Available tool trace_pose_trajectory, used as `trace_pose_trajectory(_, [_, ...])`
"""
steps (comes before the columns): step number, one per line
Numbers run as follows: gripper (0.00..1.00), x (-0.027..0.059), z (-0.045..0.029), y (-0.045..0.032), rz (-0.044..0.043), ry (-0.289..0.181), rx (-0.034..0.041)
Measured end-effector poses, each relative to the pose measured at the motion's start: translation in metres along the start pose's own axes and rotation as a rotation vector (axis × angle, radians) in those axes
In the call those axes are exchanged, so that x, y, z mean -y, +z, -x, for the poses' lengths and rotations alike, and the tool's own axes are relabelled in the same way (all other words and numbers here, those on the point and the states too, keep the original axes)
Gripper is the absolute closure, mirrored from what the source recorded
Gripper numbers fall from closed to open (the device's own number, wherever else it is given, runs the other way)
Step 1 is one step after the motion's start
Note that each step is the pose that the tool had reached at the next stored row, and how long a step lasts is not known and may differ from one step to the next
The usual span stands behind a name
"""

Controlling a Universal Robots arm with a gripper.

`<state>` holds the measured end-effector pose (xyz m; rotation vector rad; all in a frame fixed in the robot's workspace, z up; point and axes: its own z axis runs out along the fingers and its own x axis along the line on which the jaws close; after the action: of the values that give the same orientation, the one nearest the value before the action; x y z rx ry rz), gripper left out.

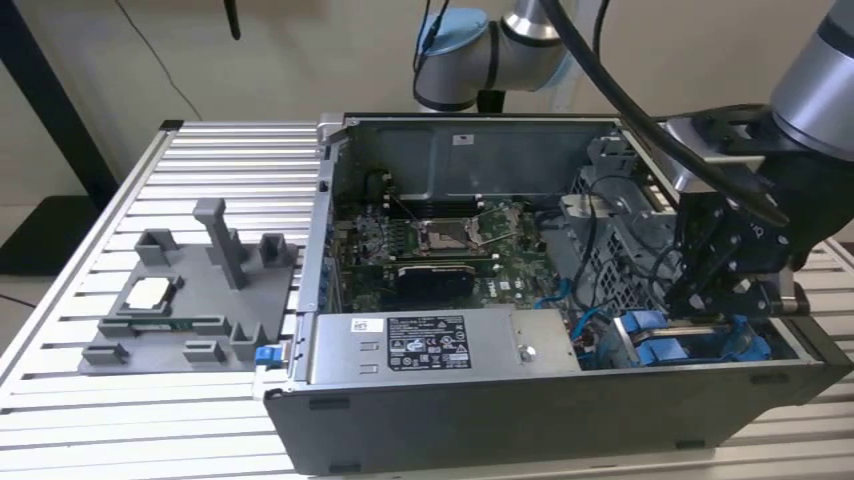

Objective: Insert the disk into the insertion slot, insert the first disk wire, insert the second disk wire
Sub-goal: 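Insert the second disk wire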

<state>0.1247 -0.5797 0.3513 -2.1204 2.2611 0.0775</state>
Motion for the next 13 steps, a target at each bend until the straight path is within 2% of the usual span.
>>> trace_pose_trajectory(3, [0.84, 0.0022, 0.0003, 0.002, -0.0017, -0.005, 0.0034])
trace_pose_trajectory(7, [0.84, 0.0055, 0.0006, 0.0031, -0.0006, -0.014, 0.022])
trace_pose_trajectory(9, [0.84, 0.0068, 0.0006, 0.0039, -0.0004, -0.019, 0.0275])
trace_pose_trajectory(13, [0.84, 0.011, 0.0011, 0.0048, -0.0022, -0.026, 0.0281])
